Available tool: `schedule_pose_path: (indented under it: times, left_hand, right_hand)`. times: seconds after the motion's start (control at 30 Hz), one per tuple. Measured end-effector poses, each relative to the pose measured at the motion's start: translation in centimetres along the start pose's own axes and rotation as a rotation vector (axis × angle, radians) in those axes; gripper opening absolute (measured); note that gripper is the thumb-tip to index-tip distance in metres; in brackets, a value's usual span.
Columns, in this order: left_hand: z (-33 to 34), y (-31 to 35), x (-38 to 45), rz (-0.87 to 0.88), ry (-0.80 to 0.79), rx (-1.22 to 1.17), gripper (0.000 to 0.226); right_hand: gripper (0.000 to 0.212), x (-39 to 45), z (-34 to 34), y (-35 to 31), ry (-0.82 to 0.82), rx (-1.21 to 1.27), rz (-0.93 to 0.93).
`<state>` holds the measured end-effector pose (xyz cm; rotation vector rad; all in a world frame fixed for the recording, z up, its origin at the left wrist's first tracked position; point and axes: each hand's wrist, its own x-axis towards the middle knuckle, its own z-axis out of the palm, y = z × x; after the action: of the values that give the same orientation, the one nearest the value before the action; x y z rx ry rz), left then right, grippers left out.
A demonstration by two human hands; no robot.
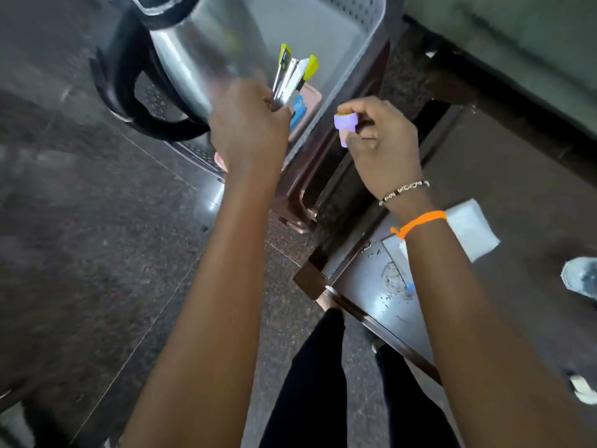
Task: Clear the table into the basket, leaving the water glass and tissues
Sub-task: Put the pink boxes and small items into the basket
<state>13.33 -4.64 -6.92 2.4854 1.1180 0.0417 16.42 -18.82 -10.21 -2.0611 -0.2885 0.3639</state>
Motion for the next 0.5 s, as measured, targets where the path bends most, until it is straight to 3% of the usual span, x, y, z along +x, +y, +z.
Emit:
schedule_pose_path:
  times: [0.27, 0.5]
  left_hand:
    - [3.0, 1.2, 4.0, 0.085, -0.122, 0.186, 0.028]
    - [4.5, 1.6, 4.4, 0.107, -0.092, 0.216, 0.019]
  right_hand:
    - [0.026, 6.6, 2.6, -0.3, 0.068, -0.167, -0.044]
    - [0.027, 9.4, 3.5, -0.1, 0.060, -0.265, -0.057]
